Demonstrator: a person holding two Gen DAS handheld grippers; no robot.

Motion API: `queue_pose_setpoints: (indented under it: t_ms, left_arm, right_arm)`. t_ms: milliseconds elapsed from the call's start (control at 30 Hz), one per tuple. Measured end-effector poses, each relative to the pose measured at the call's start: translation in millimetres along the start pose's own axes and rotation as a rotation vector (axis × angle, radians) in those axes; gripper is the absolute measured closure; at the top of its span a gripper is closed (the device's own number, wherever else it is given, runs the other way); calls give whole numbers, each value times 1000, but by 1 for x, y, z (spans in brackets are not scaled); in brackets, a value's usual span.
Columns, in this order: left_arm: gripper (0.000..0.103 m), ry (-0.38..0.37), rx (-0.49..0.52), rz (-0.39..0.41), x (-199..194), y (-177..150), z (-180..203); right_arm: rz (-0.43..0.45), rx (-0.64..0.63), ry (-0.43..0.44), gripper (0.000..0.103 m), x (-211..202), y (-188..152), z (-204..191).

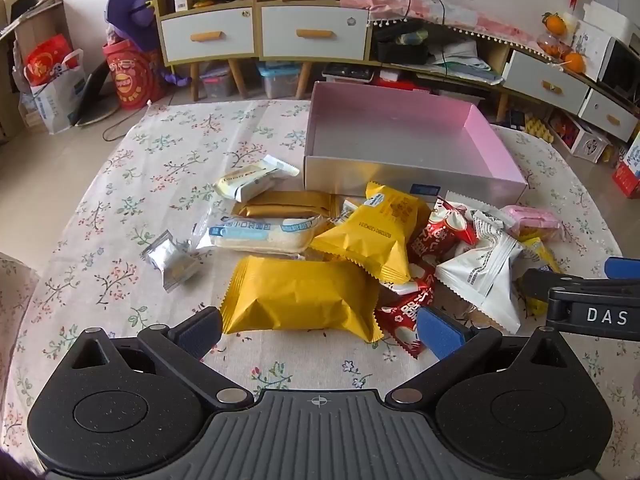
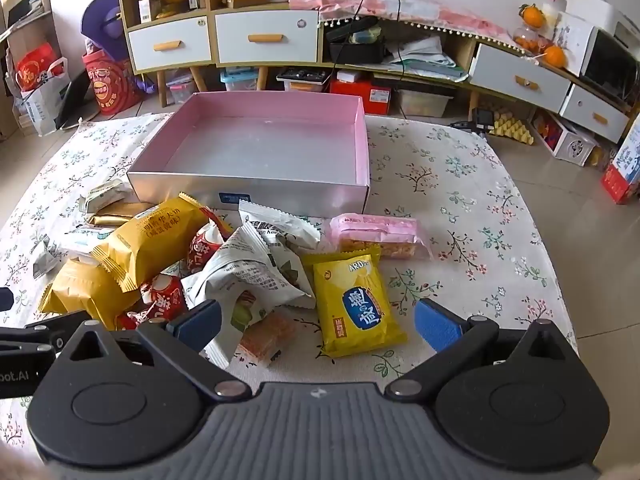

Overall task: Organize snacks
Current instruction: 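Move both tools toward the snack pile in front of the box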

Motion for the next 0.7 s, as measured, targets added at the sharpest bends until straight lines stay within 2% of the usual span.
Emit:
queue_pose_setpoints:
  t_ms: [433,700]
  left_arm:
    - [0,-7,-13,-4,3,2,-7]
    - [0,-37,-6,-2,2,3,-10]
  right_arm:
    - [-1,-15,-7,0,2,3,-8]
    - [12,-29,-1,0,0,6,-11]
Point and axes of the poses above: each gripper's, at about its wrist camera, not at the fingertips, and x roughly the way its jaws point, z to its right, y to its top, the point moved 2 cm from there along x, roughly the way its jaws point, and after that the axes turned 10 degrees about -z, right-handed, at the moved point
